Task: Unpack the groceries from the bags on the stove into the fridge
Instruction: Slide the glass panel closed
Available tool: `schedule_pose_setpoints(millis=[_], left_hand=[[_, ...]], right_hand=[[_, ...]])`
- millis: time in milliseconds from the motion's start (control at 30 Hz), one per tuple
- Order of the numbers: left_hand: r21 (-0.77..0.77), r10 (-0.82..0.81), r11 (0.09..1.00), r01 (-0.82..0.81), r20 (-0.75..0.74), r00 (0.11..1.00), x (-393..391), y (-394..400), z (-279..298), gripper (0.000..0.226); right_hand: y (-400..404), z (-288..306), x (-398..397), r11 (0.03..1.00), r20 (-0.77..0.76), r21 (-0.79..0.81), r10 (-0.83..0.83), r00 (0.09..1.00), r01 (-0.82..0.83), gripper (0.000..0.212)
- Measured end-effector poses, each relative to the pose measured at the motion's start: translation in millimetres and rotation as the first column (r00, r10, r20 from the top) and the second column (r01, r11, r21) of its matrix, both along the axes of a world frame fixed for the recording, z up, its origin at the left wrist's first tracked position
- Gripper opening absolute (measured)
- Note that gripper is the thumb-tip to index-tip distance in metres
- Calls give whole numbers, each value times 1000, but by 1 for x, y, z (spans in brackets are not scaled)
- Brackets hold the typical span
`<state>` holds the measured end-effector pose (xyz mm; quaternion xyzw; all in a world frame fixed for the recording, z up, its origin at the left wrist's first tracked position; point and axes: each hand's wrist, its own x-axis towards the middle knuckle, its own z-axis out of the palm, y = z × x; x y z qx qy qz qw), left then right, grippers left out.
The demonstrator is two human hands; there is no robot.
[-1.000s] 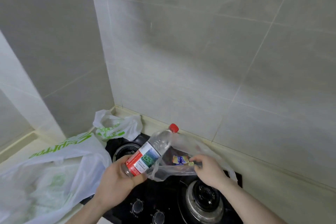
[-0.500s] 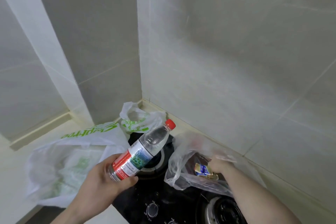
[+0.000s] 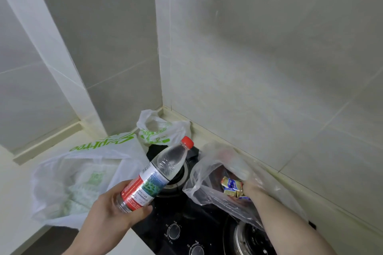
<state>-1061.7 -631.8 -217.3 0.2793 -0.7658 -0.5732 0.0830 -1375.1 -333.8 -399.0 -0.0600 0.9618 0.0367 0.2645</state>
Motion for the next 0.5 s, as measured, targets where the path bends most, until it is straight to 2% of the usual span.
schedule_pose_setpoints(millis=[100, 167, 267, 367, 433, 500], left_hand=[[50, -31, 998, 31, -5, 1000, -4, 10, 0, 55], [76, -50, 996, 51, -13, 999, -7, 14, -2, 57], [136, -59, 989, 62, -32, 998, -9, 21, 0, 59], [137, -93, 986, 98, -44, 995, -11, 29, 1, 55], [147, -127, 980, 134, -57, 990, -11, 32, 0, 52], [147, -176, 972, 184, -70, 982, -11, 33, -1, 52]], right_hand=[[6, 0, 6, 999, 47, -14, -30, 998, 31, 23], [3, 13, 23, 999, -74, -29, -36, 997, 34, 28], [-13, 38, 57, 975, -161, -224, -41, 986, 4, 34], [-21, 64, 80, 903, -171, -421, -171, 970, 85, 36], [-16, 81, 90, 866, -219, -492, -223, 950, 90, 32], [-10, 100, 98, 878, -266, -477, -199, 943, 50, 34]])
